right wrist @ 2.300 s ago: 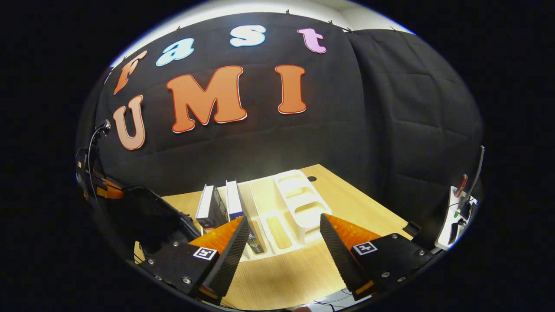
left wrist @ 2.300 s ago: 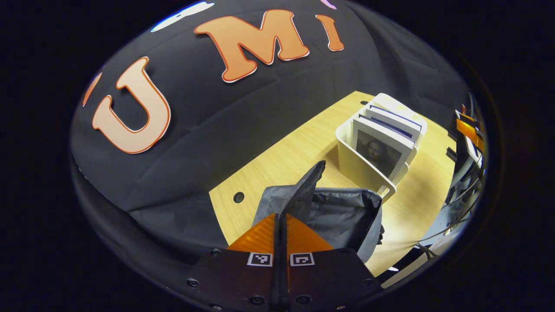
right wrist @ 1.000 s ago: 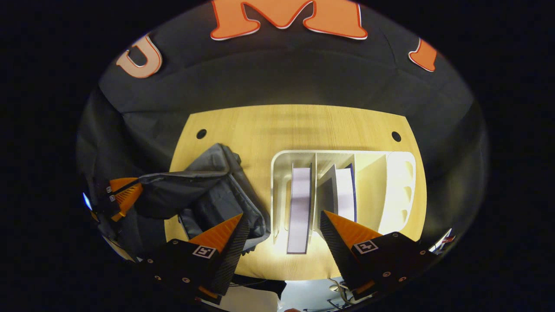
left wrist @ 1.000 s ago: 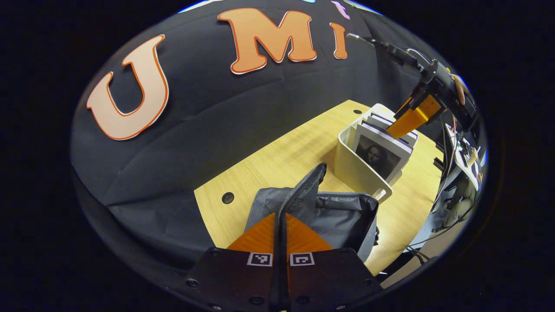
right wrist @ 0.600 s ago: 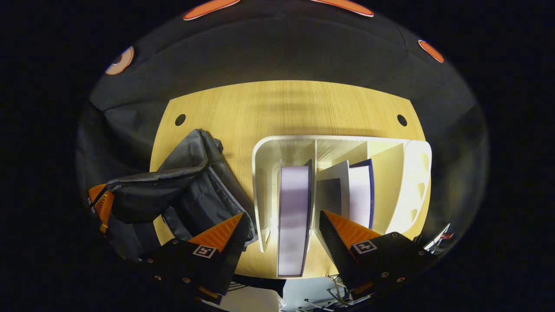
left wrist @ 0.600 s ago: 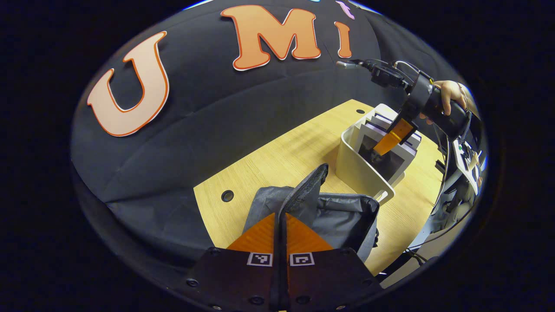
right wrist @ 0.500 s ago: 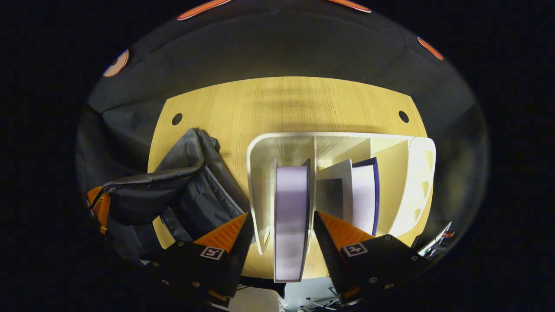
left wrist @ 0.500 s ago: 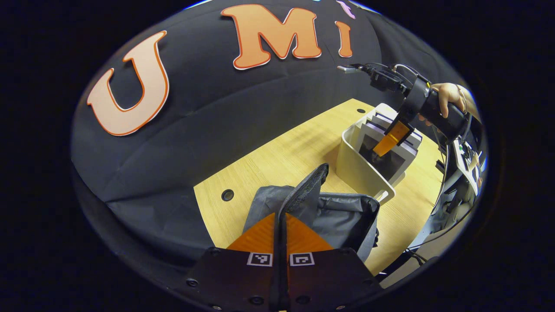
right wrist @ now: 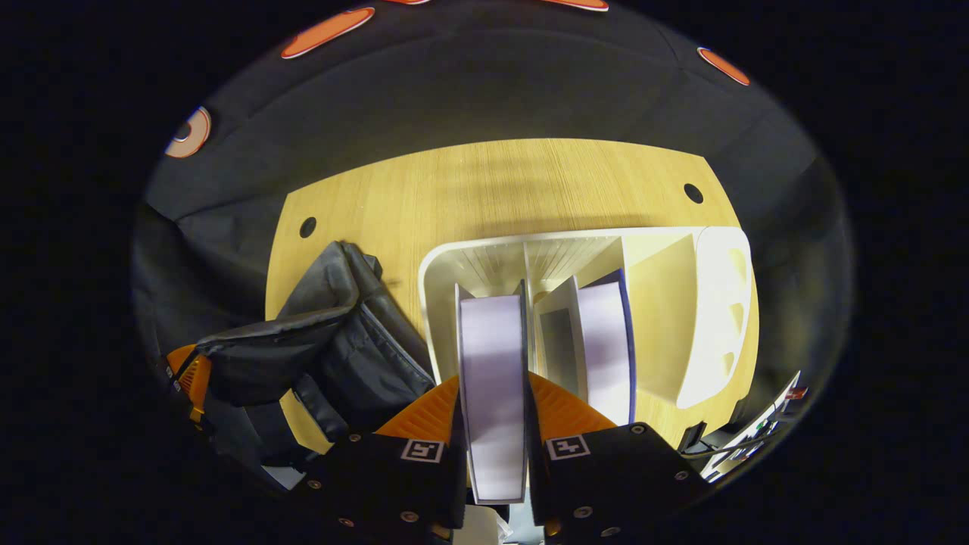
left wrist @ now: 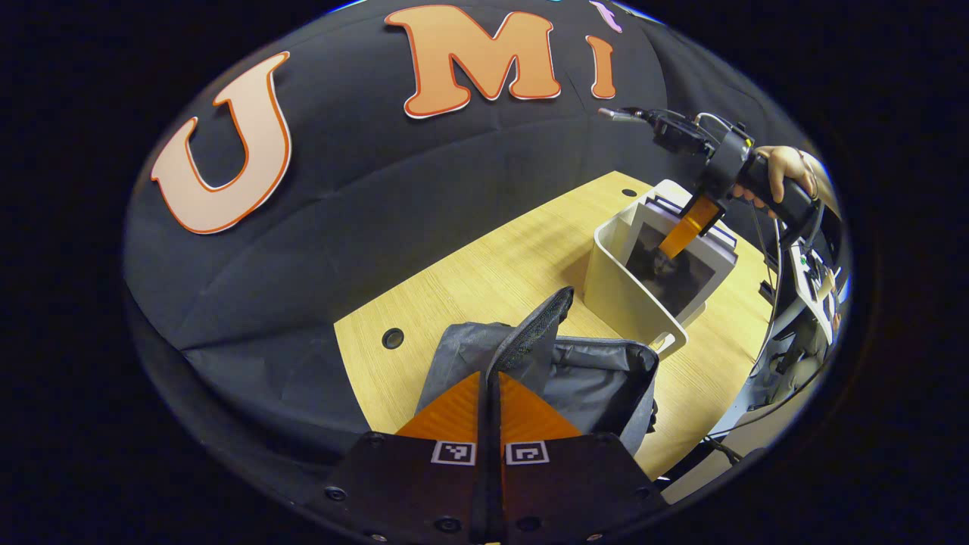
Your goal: Open the schoolbag, grab two books from the bookshelf and put them into the schoolbag.
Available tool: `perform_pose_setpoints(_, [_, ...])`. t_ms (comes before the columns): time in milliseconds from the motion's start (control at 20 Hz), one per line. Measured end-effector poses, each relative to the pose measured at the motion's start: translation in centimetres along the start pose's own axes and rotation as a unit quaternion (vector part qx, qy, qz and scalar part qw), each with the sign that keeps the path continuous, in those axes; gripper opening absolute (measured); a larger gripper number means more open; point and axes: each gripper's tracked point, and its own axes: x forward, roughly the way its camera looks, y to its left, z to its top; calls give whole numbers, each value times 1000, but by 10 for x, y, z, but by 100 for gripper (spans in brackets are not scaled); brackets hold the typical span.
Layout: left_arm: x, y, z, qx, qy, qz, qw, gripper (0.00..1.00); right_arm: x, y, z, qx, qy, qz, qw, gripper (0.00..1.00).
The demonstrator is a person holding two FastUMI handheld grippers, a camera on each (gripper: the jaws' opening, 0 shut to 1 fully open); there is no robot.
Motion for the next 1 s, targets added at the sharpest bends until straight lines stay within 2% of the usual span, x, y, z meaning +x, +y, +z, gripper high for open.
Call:
perform_pose_setpoints(300, [1, -4, 0, 4, -9, -3, 1000, 0, -85, 8, 10, -7, -67, -8, 998, 34])
perform_pose_setpoints(500, [1, -3, -2, 5, -11, -3, 1000, 0, -143, 17, 11, 7, -132, 16, 991, 32])
perform_pose_setpoints(800, [-3, 0, 0, 7, -7, 10, 1000, 0, -196, 33, -33, 70, -193, 122, 971, 31])
perform_pose_setpoints(1000, [-6, 6, 11, 17, -17, 32, 999, 0, -198, 47, -74, 162, -215, 215, 939, 31])
